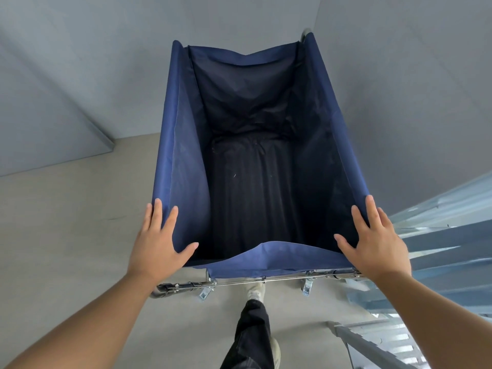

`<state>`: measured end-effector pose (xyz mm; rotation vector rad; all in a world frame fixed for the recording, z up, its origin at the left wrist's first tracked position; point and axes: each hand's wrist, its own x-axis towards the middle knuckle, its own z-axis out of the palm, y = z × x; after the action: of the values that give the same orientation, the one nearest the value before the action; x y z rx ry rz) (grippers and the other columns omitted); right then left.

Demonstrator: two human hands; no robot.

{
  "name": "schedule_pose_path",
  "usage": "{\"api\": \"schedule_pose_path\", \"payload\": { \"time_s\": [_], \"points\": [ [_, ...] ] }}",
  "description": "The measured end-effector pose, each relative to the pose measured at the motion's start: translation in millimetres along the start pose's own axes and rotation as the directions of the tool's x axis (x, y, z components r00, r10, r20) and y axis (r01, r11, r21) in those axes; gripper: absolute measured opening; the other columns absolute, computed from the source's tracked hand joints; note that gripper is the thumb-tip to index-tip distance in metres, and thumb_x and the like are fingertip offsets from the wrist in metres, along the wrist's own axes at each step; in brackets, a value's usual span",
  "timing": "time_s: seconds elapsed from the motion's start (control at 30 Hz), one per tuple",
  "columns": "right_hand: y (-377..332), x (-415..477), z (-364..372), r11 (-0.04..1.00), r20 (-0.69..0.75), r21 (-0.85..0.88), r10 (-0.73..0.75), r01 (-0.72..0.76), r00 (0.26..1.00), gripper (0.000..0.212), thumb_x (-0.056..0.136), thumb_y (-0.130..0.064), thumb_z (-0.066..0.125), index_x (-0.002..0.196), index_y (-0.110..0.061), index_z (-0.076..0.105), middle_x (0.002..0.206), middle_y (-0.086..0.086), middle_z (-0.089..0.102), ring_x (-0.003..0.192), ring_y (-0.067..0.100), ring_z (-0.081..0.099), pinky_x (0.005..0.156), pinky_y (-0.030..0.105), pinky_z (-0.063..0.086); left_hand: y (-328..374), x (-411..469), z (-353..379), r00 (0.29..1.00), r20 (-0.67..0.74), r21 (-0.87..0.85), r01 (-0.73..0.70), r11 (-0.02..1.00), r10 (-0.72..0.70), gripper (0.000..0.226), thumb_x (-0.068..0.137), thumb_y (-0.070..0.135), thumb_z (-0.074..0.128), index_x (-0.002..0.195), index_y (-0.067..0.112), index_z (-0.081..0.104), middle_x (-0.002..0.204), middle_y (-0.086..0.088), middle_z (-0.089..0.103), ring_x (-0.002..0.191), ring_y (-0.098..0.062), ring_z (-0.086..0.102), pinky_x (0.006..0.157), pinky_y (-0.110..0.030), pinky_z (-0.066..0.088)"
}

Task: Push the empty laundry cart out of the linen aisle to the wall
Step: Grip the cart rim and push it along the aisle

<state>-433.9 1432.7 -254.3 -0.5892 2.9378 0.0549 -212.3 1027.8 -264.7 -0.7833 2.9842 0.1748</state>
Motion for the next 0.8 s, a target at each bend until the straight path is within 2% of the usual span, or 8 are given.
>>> {"api": "schedule_pose_path", "payload": {
  "time_s": [0.1,0.3,0.53,0.67,0.8],
  "points": [
    [2.7,10.9,-0.8,1.000,-0.002,-0.009,0.001,-0.001,1.000,0.077,0.088,-0.065,0.053,0.149,-0.020,0.040,0.166,0.000,0.009,0.146,0.030,0.030,0.073,0.048,0.060,3.4,8.4,-0.2,1.000,-0.004,-0.008,0.005,1.000,-0.005,0.099,0.073,0.074,0.054,0.152,0.021,0.028,0.166,-0.012,0.008,0.154,-0.031,0.003,0.106,-0.051,0.044],
    [5.2,32.6,-2.4,1.000,0.001,0.006,-0.012,0.012,1.000,0.078,0.087,-0.064,0.056,0.149,-0.019,0.041,0.167,0.003,0.011,0.145,0.032,0.030,0.074,0.049,0.060,9.7,26.3,-3.7,1.000,-0.015,-0.004,0.013,1.000,-0.013,0.099,0.072,0.077,0.044,0.151,0.019,0.033,0.166,-0.014,0.011,0.154,-0.032,0.005,0.105,-0.051,0.043],
    [9.0,60.4,-5.6,0.999,-0.023,0.025,-0.029,0.030,0.999,0.077,0.085,-0.061,0.060,0.147,-0.018,0.044,0.166,0.002,0.013,0.143,0.033,0.032,0.071,0.050,0.060,16.0,49.0,-4.9,1.000,-0.003,-0.020,0.027,0.999,-0.027,0.098,0.074,0.077,0.048,0.152,0.021,0.030,0.167,-0.010,0.006,0.154,-0.029,-0.001,0.105,-0.051,0.046],
    [10.6,78.9,-7.4,0.999,-0.028,0.029,-0.034,0.035,0.999,0.077,0.084,-0.060,0.062,0.145,-0.017,0.047,0.165,0.003,0.016,0.140,0.033,0.036,0.071,0.050,0.059,20.7,64.5,-7.8,0.999,-0.001,-0.028,0.037,0.999,-0.037,0.098,0.073,0.079,0.042,0.152,0.022,0.031,0.167,-0.010,0.007,0.154,-0.028,-0.001,0.103,-0.050,0.046],
    [11.1,95.9,-9.0,0.999,-0.023,0.026,-0.028,0.028,0.999,0.077,0.084,-0.062,0.060,0.145,-0.018,0.046,0.165,0.001,0.014,0.140,0.032,0.037,0.072,0.048,0.060,23.3,80.4,-9.8,0.999,0.000,-0.044,0.038,0.998,-0.038,0.096,0.076,0.073,0.057,0.153,0.022,0.029,0.167,-0.009,0.005,0.154,-0.025,-0.004,0.103,-0.049,0.047]
  ]
}}
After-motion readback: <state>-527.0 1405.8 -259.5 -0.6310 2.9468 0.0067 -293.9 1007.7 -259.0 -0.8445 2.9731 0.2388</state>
